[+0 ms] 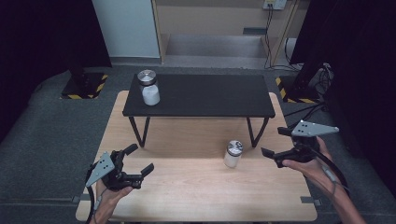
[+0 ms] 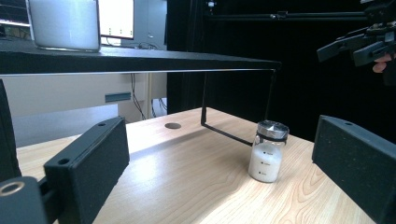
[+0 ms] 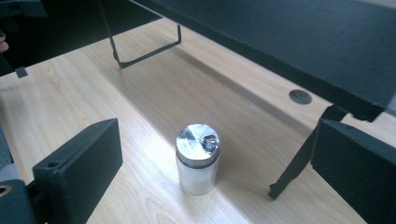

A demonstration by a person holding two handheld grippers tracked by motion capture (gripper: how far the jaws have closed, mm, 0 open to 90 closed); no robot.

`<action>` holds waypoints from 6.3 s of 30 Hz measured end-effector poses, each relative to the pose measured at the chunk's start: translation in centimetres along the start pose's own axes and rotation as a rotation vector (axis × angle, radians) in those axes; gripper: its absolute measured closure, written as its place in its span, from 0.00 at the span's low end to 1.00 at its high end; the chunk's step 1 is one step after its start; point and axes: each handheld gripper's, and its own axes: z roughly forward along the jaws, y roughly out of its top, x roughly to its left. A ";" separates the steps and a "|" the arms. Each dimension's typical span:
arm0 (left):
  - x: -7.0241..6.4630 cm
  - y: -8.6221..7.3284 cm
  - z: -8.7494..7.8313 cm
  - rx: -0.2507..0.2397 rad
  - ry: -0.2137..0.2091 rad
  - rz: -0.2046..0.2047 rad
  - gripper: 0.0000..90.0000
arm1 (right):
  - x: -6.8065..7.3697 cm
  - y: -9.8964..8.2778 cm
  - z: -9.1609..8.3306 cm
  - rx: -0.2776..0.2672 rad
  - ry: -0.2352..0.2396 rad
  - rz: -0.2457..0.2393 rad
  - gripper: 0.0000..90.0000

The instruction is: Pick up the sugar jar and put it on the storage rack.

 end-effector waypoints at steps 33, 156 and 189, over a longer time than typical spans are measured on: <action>0.0 0.1 0.2 0.015 -0.011 0.015 0.03 | -0.3 -1.9 9.4 0.114 0.043 0.004 0.07; -0.2 -0.2 -0.6 0.010 0.017 -0.010 0.03 | -2.7 20.7 8.9 0.085 0.062 -0.173 0.39; -0.1 -0.2 -0.6 0.010 0.009 -0.010 0.03 | -6.0 20.6 12.6 0.160 -0.038 -0.048 0.39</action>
